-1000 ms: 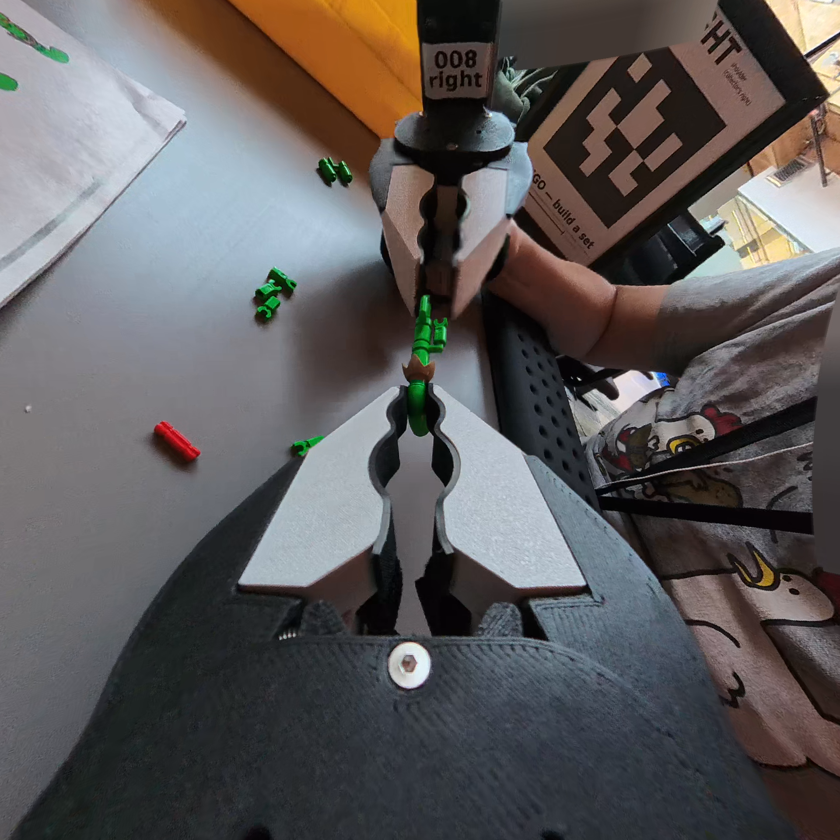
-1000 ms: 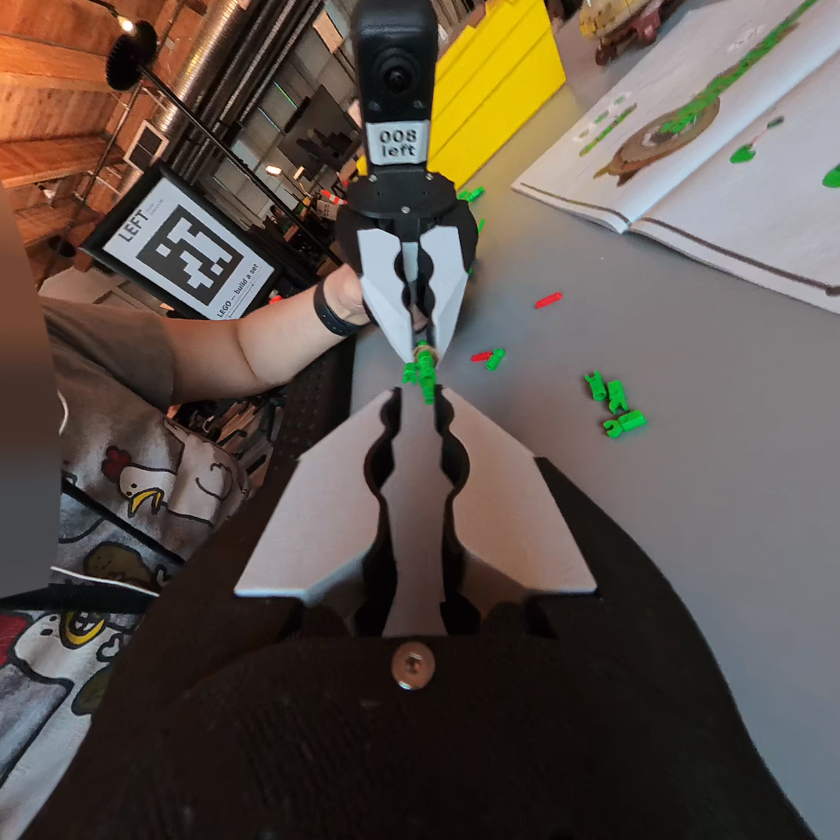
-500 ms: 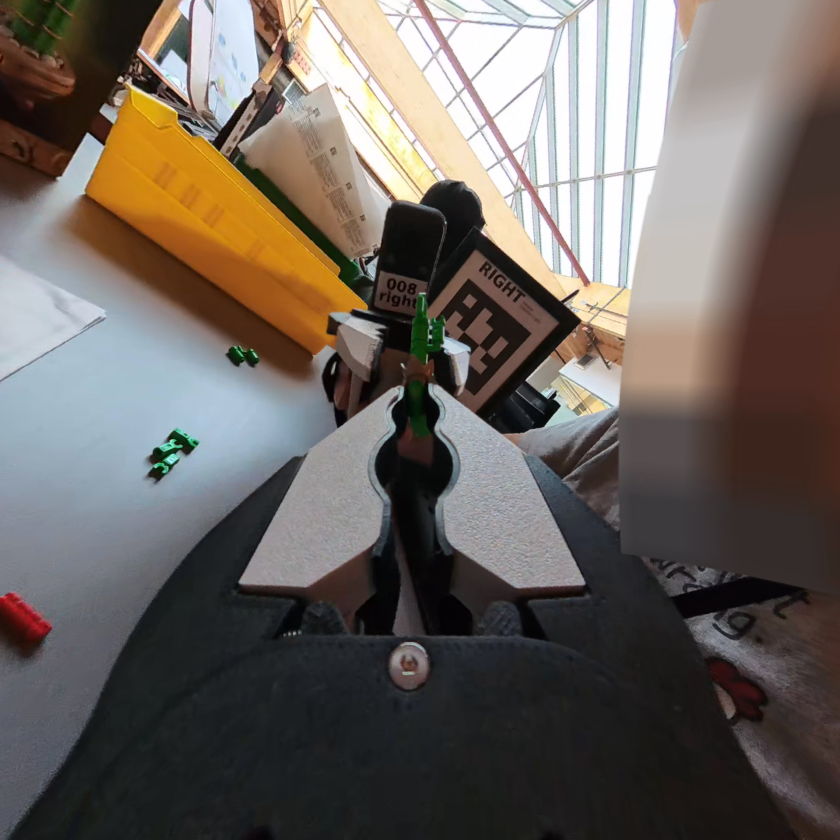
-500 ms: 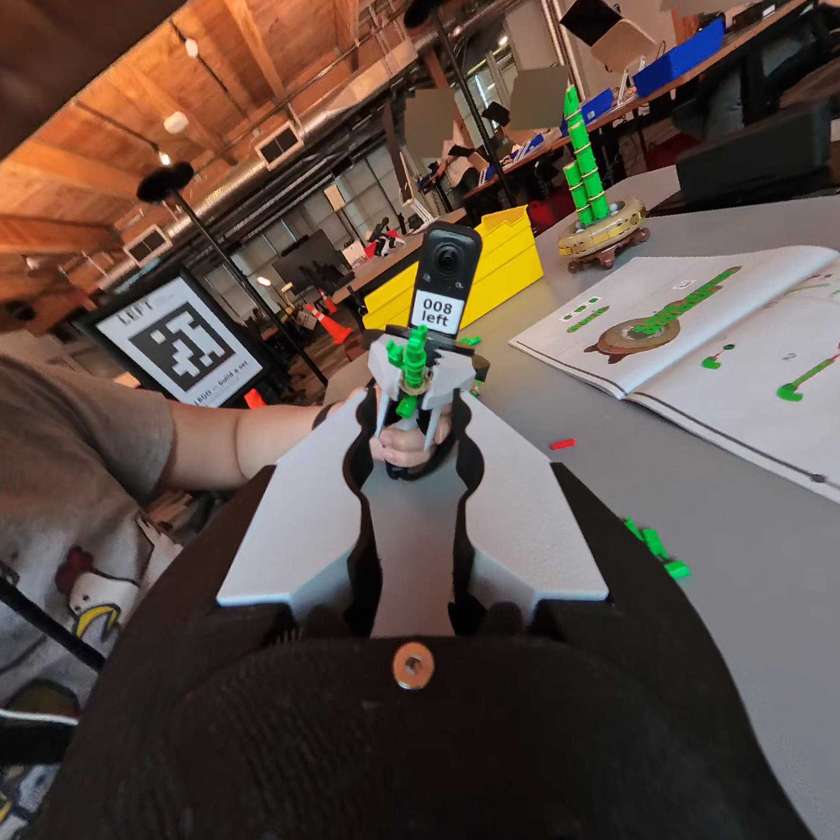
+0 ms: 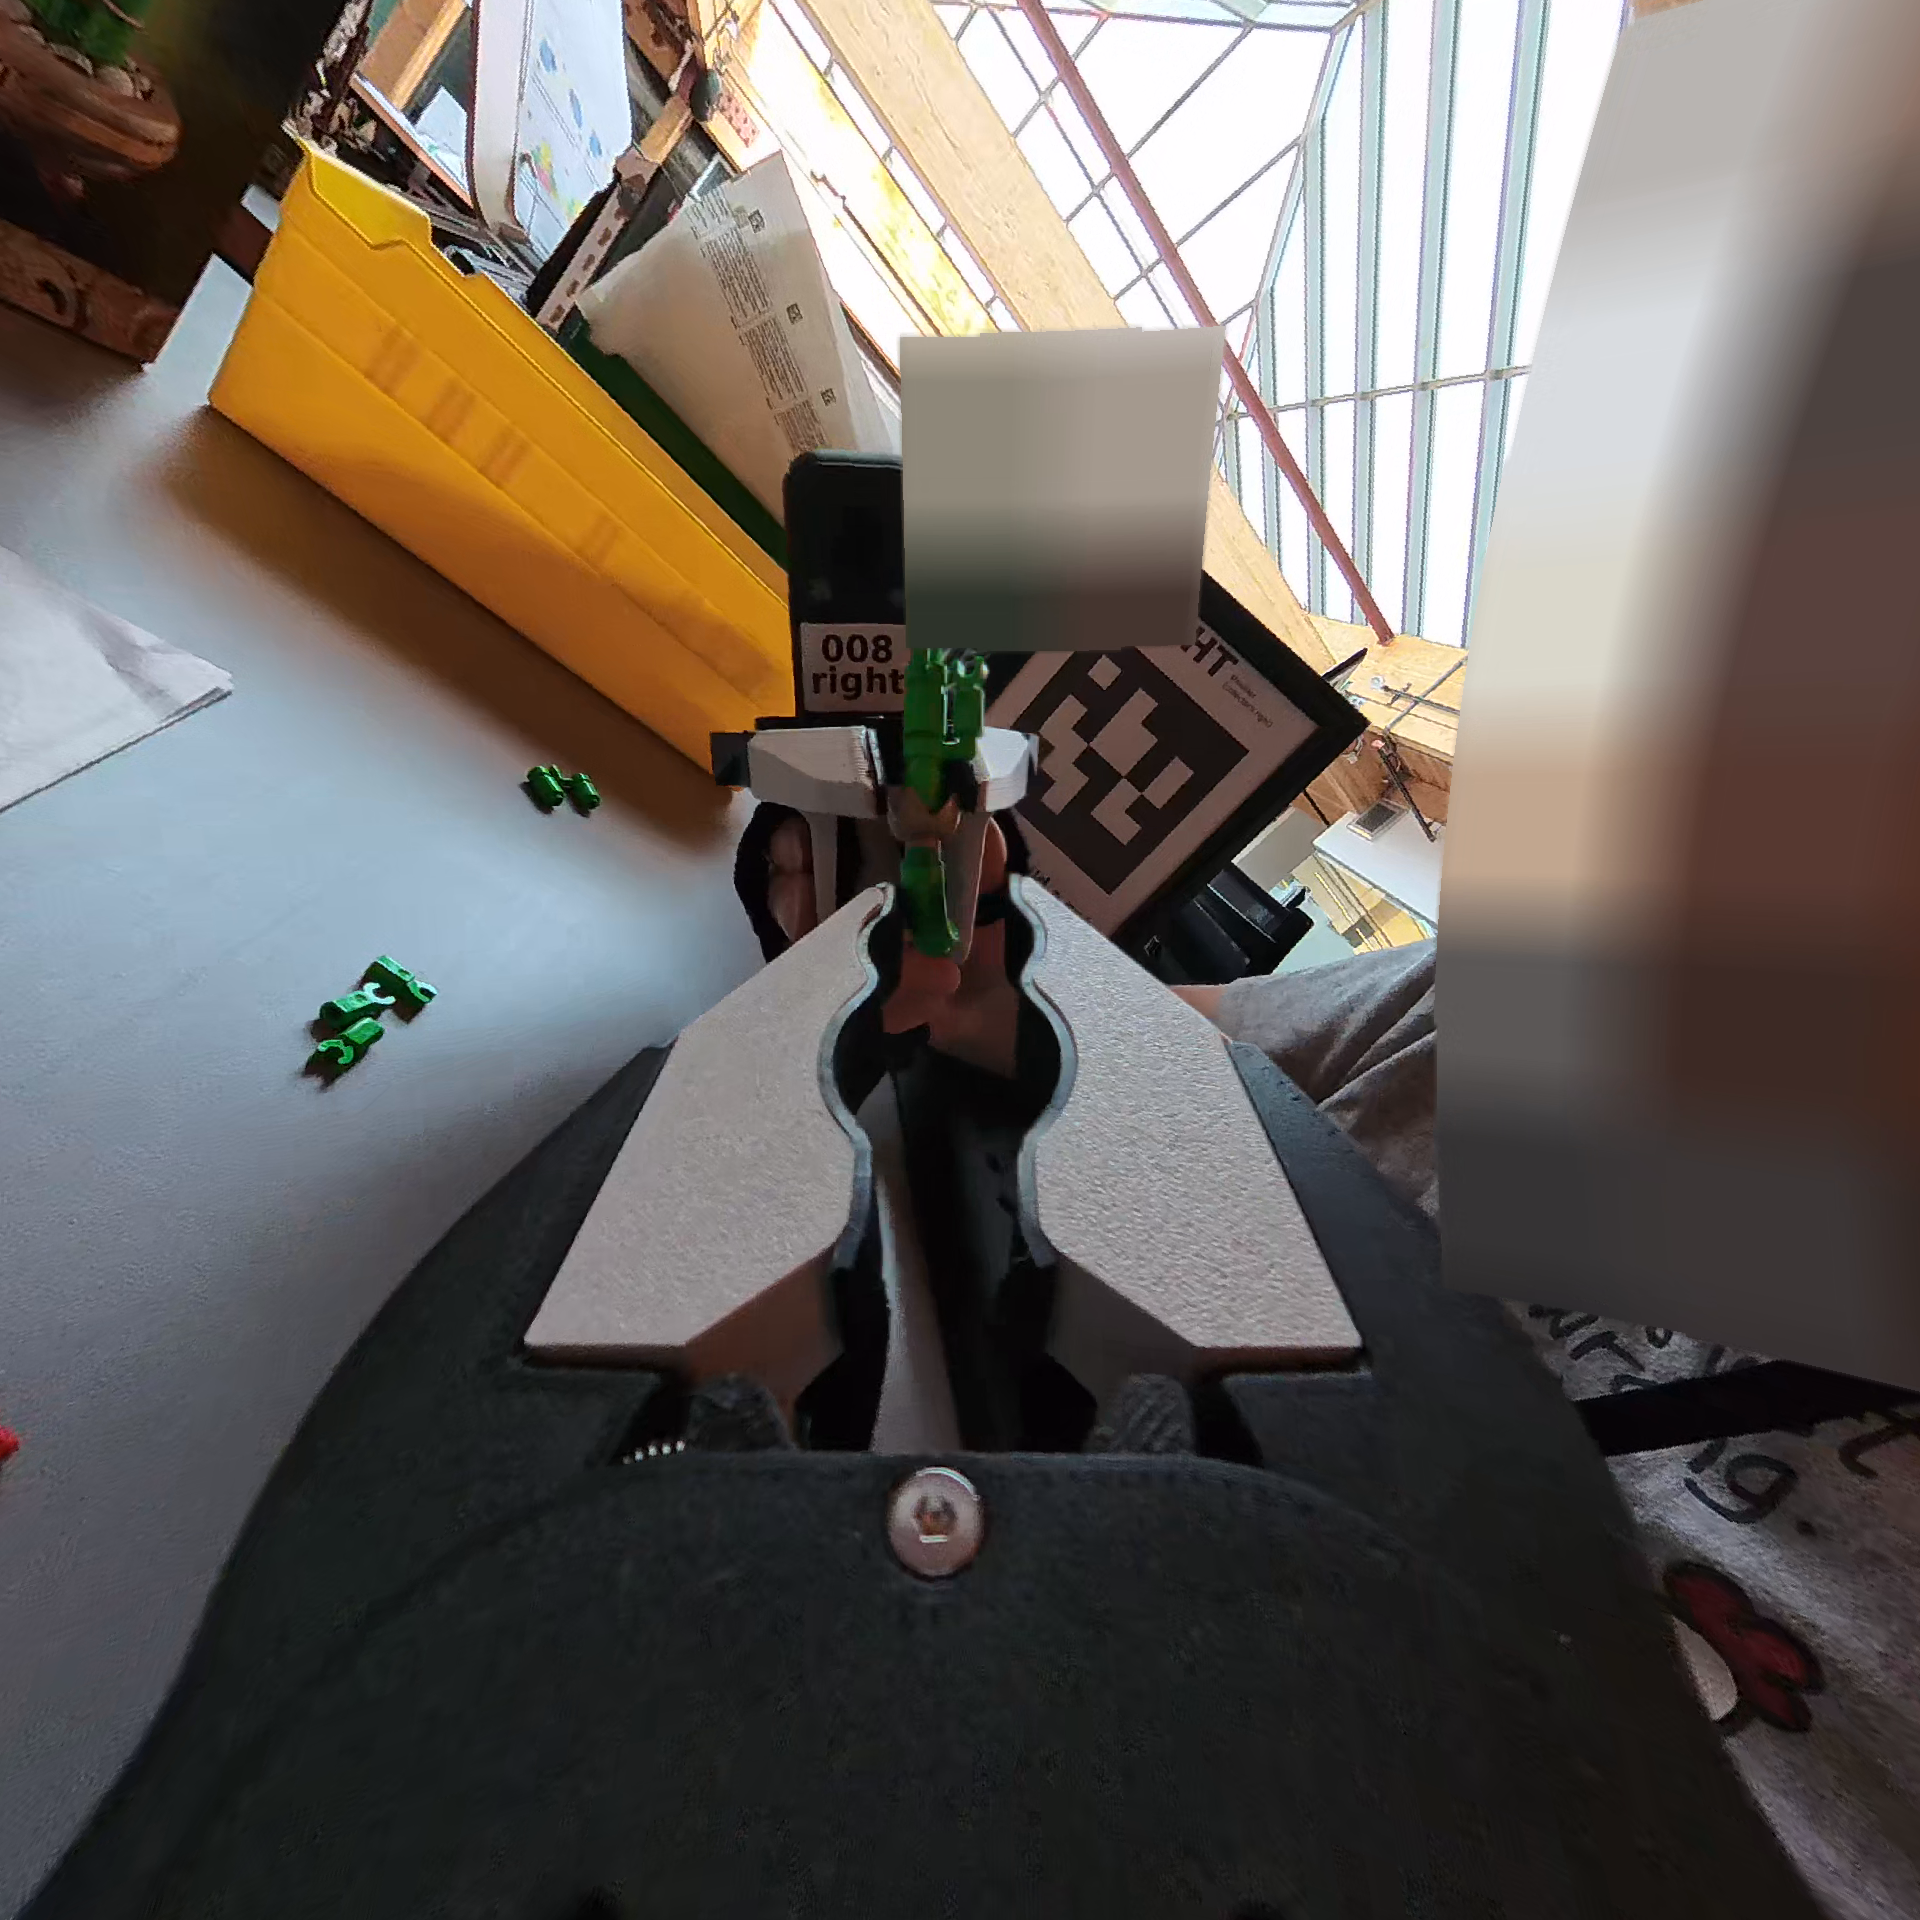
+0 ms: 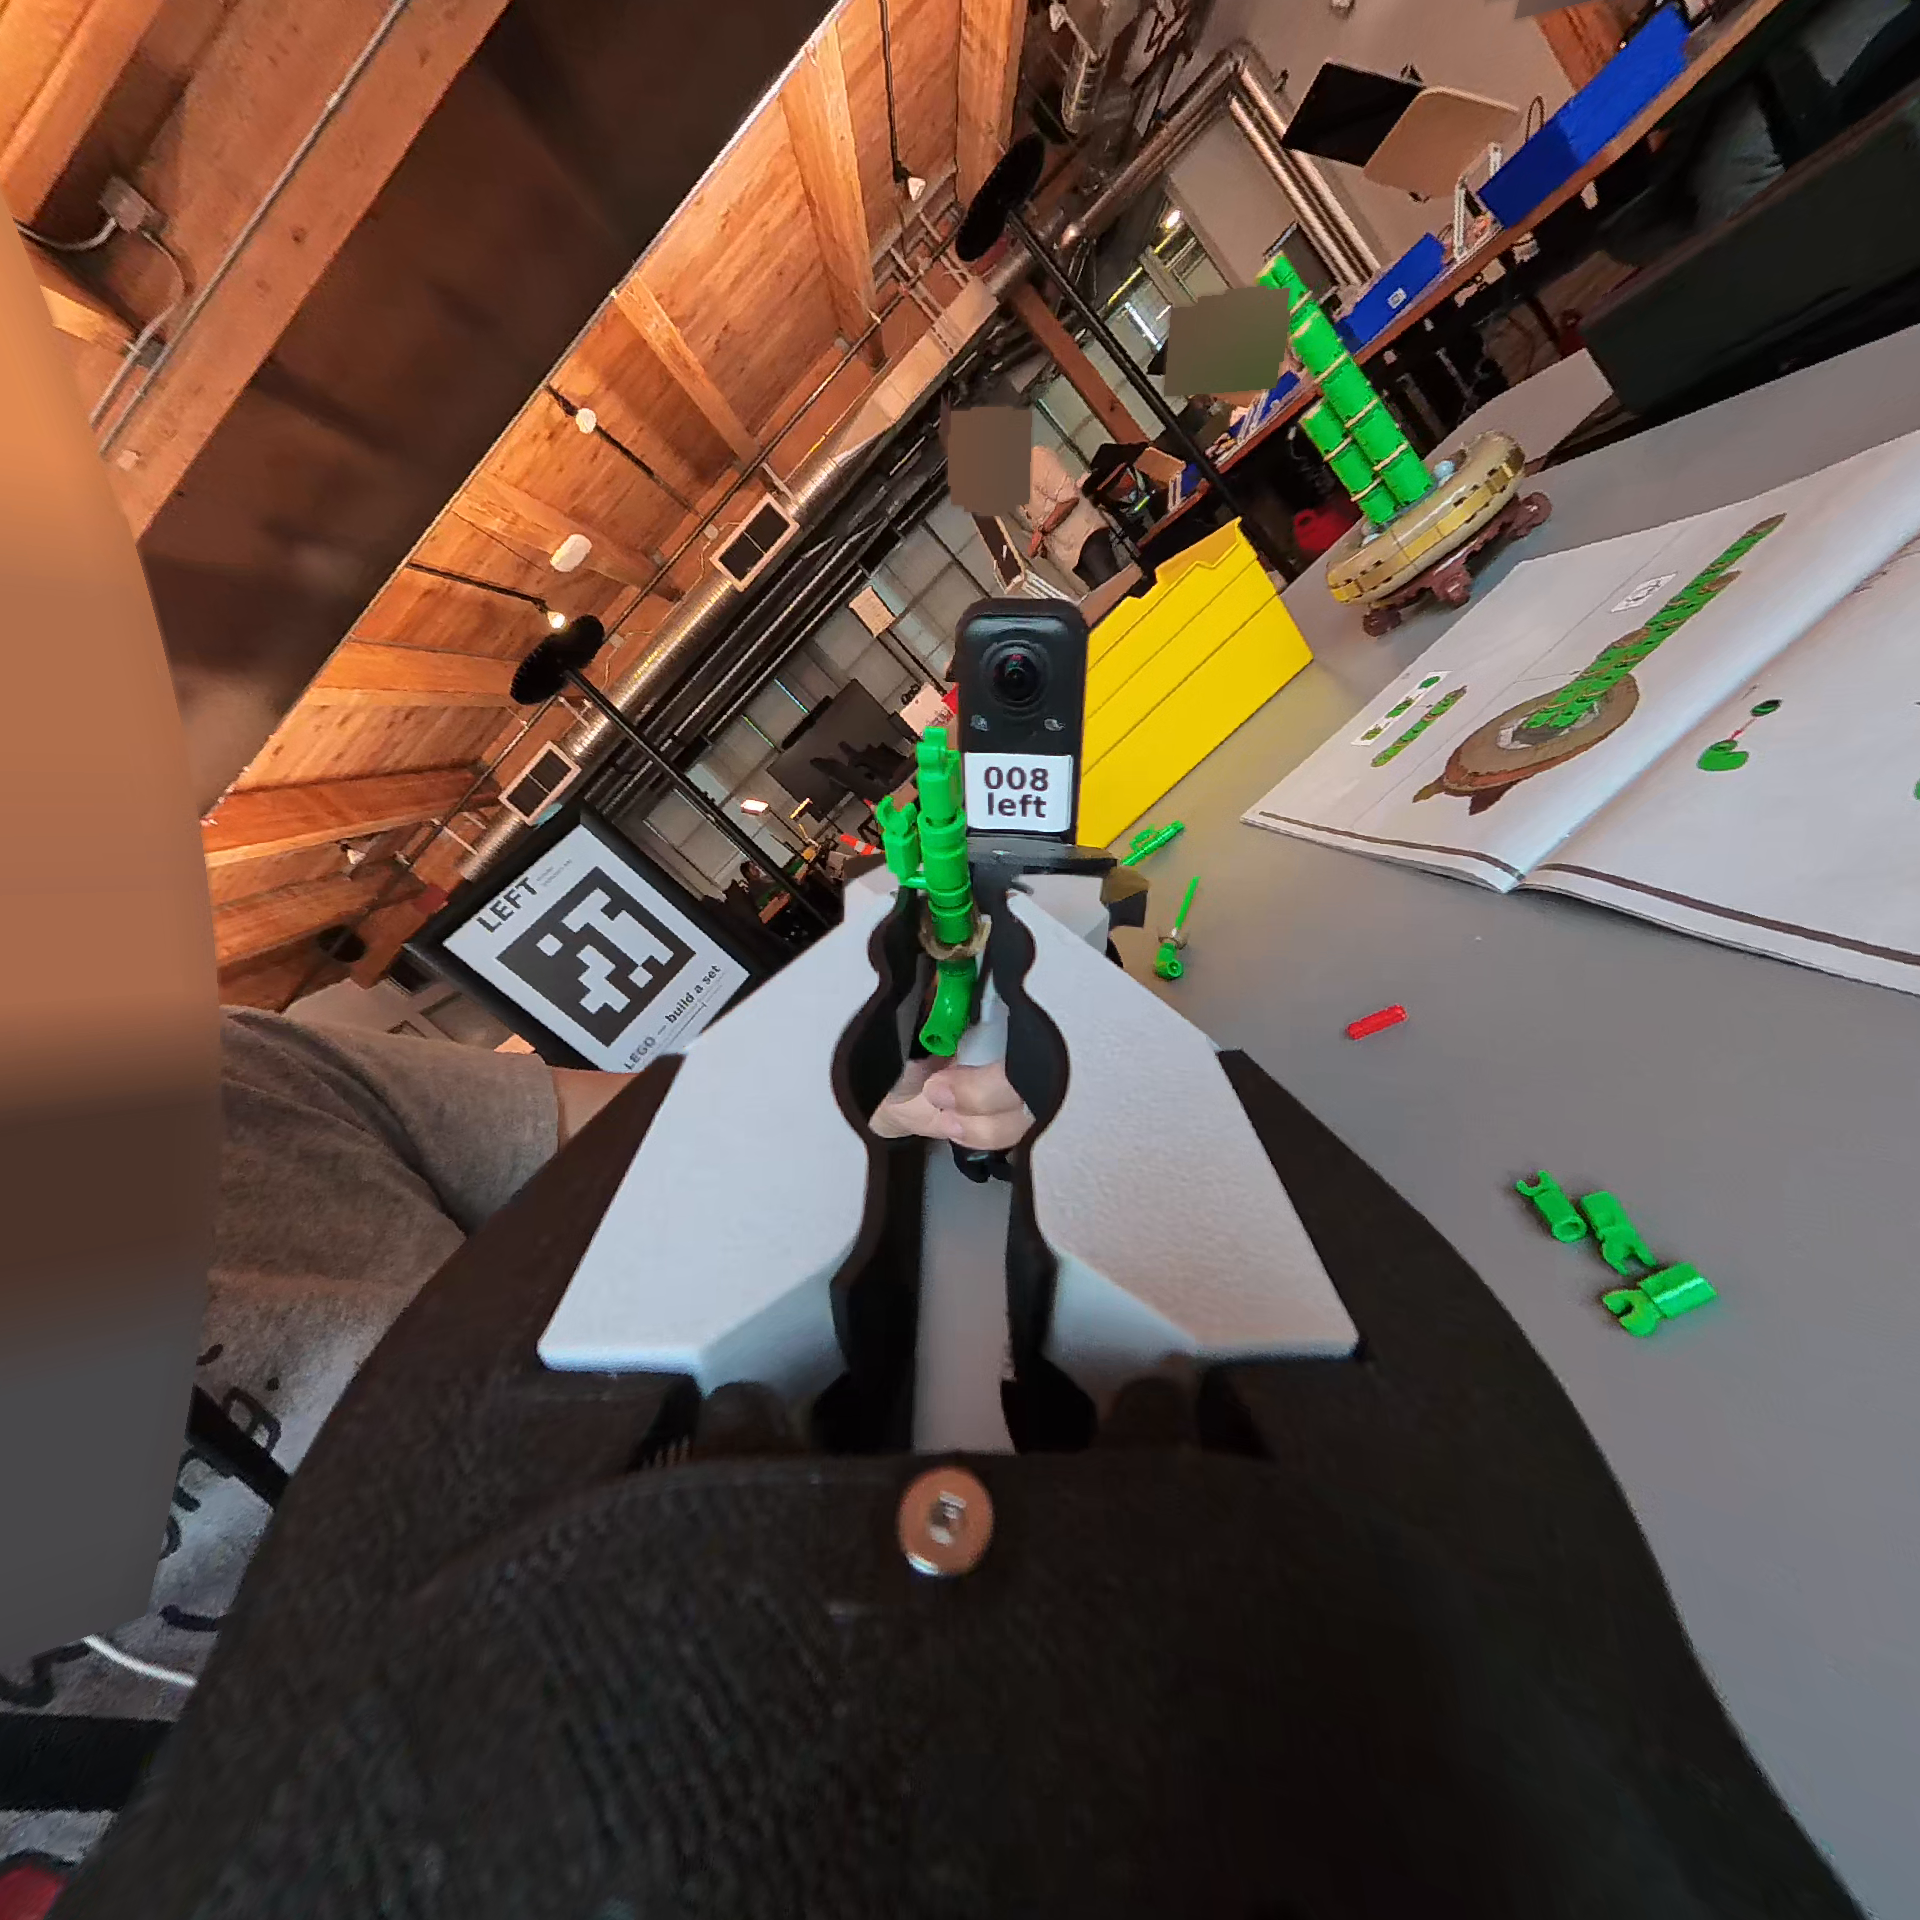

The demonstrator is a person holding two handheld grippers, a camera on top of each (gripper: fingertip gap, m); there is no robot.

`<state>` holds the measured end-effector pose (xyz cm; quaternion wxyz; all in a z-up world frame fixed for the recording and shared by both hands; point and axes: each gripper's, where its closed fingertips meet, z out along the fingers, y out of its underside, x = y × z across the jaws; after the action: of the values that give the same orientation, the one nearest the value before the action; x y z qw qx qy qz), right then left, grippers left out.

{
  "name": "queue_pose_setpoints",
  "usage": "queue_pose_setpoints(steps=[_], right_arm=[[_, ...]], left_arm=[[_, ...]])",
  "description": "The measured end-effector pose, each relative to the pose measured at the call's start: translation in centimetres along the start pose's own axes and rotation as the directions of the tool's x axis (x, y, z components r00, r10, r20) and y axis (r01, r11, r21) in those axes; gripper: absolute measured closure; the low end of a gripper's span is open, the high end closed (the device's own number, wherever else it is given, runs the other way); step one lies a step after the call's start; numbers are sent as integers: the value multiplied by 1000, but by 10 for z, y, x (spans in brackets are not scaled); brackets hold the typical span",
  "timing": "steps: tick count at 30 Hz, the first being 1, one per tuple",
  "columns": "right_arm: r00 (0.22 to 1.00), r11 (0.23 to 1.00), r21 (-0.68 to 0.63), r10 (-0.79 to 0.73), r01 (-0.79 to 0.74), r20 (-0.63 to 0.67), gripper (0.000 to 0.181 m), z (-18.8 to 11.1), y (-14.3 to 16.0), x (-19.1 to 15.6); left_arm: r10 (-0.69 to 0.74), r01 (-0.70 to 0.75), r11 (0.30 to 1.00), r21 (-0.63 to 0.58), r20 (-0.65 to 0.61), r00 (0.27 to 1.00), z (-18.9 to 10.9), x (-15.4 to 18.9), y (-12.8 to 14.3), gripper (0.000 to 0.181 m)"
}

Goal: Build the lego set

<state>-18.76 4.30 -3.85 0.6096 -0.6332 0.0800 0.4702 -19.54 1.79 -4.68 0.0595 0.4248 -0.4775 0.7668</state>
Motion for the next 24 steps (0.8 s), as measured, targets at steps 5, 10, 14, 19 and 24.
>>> queue_pose_setpoints(steps=[5, 10, 14, 19, 24], right_arm=[[998, 998, 21, 54, -55, 36, 169, -5, -5, -1], [999, 999, 10, 31, -32, 44, 169, -12, -6, -5], [999, 1000, -17, 27, -26, 42, 169, -10, -3, -3], [999, 995, -96, -16, 20, 44, 169, 0, 10, -5], [999, 995, -91, -28, 30, 21, 169, -6, 11, -2]], left_arm=[[58, -50, 996, -78, 107, 993, -14, -6, 2, 154], [383, -190, 916, -354, 626, 680, -108, -18, -17, 167], [315, -78, 947, -312, 949, 25, -265, -8, -28, 148], [116, 108, 988, -109, 991, -61, -320, -20, 18, 133], [98, 67, 994, -90, 987, -126, -338, -31, 11, 140]])
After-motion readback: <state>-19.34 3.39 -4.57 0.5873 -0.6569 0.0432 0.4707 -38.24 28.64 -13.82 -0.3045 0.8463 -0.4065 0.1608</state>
